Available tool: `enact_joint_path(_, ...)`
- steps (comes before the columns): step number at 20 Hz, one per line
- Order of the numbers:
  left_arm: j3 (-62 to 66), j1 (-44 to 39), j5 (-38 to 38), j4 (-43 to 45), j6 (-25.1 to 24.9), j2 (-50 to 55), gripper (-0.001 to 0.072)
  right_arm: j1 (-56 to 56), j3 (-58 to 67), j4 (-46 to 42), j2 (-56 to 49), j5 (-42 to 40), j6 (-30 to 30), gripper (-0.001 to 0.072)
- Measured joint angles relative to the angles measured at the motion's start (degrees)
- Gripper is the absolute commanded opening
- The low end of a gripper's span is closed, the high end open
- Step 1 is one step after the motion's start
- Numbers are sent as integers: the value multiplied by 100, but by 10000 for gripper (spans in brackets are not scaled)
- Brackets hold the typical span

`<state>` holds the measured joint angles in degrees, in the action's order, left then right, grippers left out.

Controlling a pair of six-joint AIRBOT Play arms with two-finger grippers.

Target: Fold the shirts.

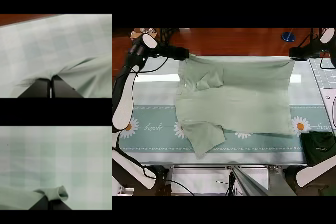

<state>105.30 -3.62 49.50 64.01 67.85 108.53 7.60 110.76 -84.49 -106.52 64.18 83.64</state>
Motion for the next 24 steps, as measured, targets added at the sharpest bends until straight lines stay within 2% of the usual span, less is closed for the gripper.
enact_joint_path(4,20,9,490,57,-39,149,26,0,0,-13,-164,706,44,24)
enact_joint_path(7,98,79,1390,96,44,98,25,0,7,-15,-98,1248,59,24)
enact_joint_path(13,142,118,3016,417,785,212,25,2,-20,-9,-243,2754,153,24)
enact_joint_path(18,142,118,3654,868,1134,446,42,2,-450,-4,-315,3128,190,28)
enact_joint_path(19,142,107,3731,901,1161,470,104,0,-562,-7,-319,3110,190,84)
enact_joint_path(20,146,94,3779,935,1178,492,285,0,-651,-11,-323,3077,190,216)
enact_joint_path(21,168,85,3805,994,1204,509,443,0,-708,-15,-321,3038,190,298)
enact_joint_path(23,282,114,4000,1021,1220,501,459,15,-787,-28,-247,3032,79,344)
enact_joint_path(24,348,151,4076,1021,1220,461,458,46,-809,-2,-162,3084,9,422)
